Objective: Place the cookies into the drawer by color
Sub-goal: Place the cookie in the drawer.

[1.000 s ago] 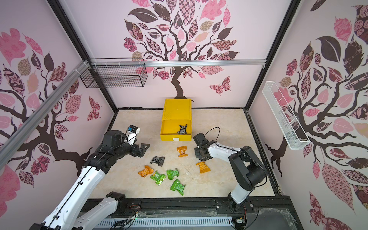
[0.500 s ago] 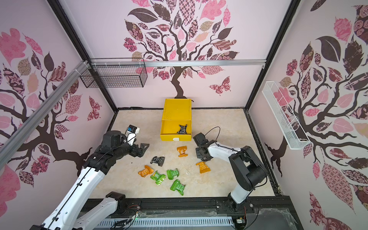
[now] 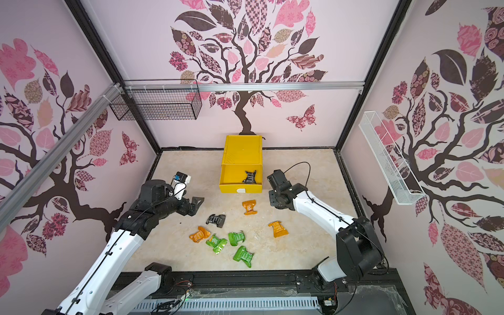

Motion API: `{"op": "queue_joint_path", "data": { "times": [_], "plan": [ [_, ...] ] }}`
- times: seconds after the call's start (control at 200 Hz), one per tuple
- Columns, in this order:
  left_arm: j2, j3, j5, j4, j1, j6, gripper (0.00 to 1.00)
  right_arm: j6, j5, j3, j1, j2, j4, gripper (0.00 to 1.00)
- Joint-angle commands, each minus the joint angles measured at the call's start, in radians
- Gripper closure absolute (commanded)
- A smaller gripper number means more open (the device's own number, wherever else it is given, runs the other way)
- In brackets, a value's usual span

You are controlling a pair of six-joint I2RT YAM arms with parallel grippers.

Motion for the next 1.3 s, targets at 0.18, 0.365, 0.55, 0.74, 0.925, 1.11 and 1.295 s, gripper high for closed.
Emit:
{"op": "queue_joint_path", "data": {
  "times": [0.18, 0.365, 0.55, 0.74, 0.925, 1.11, 1.295],
  "plan": [
    [-0.009, -0.004, -0.009, 0.012, -0.002, 0.011, 0.03, -0.026, -0.042, 0.260, 0.000, -0.084, -0.141, 0.78],
    [-0.005, 0.009, -0.006, -0.002, -0.008, 0.014, 0.03, -0.046, -0.038, 0.404, 0.055, -0.056, -0.158, 0.79],
    [0.001, 0.025, 0.015, -0.019, -0.010, 0.013, 0.03, -0.059, -0.033, 0.534, 0.137, 0.025, -0.148, 0.79],
    [-0.006, 0.010, 0.004, -0.007, -0.014, 0.008, 0.03, -0.056, -0.043, 0.626, 0.208, 0.138, -0.105, 0.79],
    [-0.013, -0.004, -0.022, 0.008, -0.020, 0.019, 0.03, -0.045, -0.070, 0.710, 0.235, 0.253, -0.068, 0.79],
    [-0.017, 0.006, 0.009, -0.013, -0.019, 0.011, 0.03, -0.016, -0.106, 0.780, 0.249, 0.344, -0.050, 0.79],
    [-0.020, 0.008, 0.024, -0.014, -0.024, 0.006, 0.03, -0.013, -0.121, 0.841, 0.276, 0.409, -0.048, 0.80]
  ]
}}
